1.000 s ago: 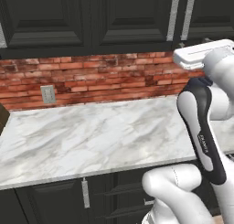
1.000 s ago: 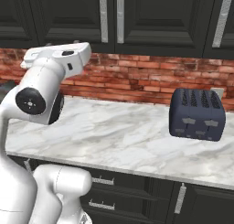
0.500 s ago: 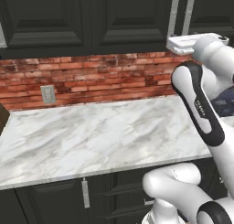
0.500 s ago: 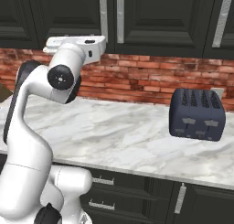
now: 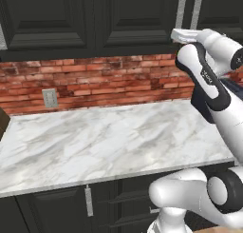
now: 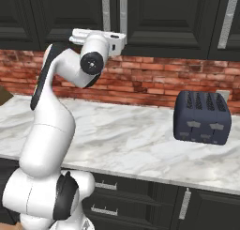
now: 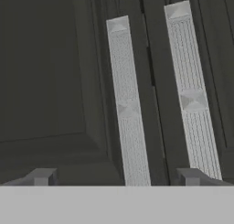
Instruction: Open the cabinet directly in front. Then move the beer and the mug to the dining counter with the jar on it.
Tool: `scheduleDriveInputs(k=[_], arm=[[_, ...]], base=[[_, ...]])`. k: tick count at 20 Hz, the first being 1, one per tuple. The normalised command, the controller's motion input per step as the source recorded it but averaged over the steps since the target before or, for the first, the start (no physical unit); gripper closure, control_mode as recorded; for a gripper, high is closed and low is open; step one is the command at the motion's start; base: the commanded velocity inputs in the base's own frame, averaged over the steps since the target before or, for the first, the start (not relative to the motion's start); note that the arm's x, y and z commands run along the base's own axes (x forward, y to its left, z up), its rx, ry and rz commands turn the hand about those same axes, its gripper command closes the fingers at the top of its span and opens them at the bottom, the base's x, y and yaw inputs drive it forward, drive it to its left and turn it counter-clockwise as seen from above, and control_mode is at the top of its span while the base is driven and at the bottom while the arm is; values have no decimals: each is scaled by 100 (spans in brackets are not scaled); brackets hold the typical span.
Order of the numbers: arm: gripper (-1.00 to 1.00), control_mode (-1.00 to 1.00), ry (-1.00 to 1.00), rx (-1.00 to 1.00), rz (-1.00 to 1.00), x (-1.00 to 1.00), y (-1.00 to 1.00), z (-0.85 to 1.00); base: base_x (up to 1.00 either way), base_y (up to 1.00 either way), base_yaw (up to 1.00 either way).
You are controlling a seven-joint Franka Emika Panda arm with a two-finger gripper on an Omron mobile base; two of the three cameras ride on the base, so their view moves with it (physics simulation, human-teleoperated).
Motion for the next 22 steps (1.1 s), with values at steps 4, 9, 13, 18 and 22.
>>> scheduleDriveInputs(k=[4,9,13,18,22], arm=[[-100,-100,9,5,2,100,0,0],[-100,-100,7,2,0,100,0,0],[-100,-100,8,2,0,100,0,-4],[100,-100,7,0,0,87,1,-11],[100,-100,0,0,0,0,0,0]], base=[[0,0,0],[0,0,0],[0,0,0],[0,0,0],[0,0,0]])
